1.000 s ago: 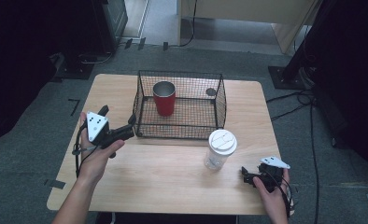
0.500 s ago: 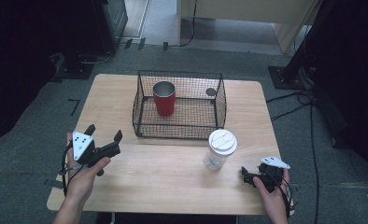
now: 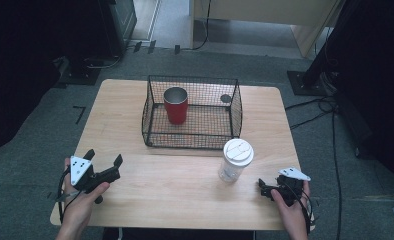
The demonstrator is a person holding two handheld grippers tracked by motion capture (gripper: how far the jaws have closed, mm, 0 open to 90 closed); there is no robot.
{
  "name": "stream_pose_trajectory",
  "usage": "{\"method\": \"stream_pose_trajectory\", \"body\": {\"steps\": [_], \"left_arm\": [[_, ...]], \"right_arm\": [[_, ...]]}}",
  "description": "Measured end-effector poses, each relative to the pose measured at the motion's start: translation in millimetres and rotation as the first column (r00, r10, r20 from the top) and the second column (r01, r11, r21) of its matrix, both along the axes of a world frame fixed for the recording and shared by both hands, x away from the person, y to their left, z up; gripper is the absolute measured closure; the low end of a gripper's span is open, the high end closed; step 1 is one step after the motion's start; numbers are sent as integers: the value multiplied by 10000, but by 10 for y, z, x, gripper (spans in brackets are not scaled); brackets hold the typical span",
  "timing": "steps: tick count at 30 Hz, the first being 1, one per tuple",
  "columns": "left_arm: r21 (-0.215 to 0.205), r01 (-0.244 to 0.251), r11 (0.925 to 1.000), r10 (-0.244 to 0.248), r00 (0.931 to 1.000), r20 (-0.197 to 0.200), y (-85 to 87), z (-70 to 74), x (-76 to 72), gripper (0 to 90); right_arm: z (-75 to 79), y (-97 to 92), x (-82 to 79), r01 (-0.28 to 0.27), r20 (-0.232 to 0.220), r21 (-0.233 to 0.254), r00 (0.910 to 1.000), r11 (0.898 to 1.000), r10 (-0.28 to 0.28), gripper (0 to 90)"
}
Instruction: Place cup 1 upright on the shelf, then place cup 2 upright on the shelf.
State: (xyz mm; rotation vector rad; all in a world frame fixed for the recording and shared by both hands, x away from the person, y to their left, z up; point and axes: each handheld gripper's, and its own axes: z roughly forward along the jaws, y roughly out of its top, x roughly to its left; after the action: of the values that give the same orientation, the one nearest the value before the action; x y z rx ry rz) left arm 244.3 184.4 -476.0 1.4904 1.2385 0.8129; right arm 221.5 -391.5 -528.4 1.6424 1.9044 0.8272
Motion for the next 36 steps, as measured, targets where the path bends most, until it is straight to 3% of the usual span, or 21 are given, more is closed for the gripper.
{"method": "stream_pose_trajectory", "body": {"steps": [15,22,25,28,36], "left_arm": [[164,-226,9996,236,9977,-640,276,-186,-130,34],[388,-192,9991,236,9931,-1146,330,-255,-152,34],[564,-137,9983,219,9887,-1481,344,-295,-151,34],[750,-113,9971,261,9795,-1997,358,-332,-143,34],[738,8,9973,189,9639,-2655,379,-383,-118,30]], "right_arm": [[0,9,-10,34,-4,-17,10000,10000,-34,0],[0,19,-31,39,0,15,10000,10000,-39,0],[1,28,-48,-74,-11,12,10000,10000,74,0],[1,39,-60,-162,10,-5,9999,9999,162,0],[20,100,-107,-430,333,237,9986,9988,422,0]]}}
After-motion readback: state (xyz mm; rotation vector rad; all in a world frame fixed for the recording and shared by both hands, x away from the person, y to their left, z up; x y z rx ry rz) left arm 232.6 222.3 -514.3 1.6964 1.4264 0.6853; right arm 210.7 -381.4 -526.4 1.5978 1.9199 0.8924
